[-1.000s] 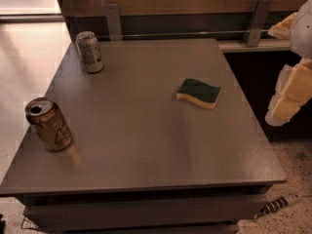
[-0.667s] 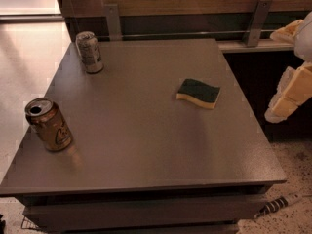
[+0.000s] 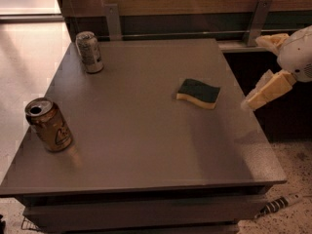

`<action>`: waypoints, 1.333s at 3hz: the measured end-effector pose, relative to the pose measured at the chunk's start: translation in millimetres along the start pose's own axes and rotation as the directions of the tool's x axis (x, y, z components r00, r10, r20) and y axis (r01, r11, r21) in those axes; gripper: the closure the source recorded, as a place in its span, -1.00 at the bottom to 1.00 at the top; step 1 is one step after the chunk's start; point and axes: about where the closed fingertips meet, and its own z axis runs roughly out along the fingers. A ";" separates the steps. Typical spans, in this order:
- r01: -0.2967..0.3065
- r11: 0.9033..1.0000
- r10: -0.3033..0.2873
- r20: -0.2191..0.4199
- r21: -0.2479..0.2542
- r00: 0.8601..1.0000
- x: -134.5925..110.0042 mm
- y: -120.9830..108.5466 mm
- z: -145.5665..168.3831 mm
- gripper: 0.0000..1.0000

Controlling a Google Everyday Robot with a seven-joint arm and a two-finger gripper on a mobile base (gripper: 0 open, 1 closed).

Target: Move sponge near orange can

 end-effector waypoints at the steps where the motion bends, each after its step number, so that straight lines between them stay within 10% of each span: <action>1: -0.043 0.999 0.043 0.070 0.005 0.997 8.8 -9.0 26.2 -1.00; 4: -0.141 0.989 0.144 0.080 -0.043 0.986 24.0 -8.6 59.0 -1.00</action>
Offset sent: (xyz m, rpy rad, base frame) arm 0.0328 -0.0035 -0.0489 0.0669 0.1300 -0.1205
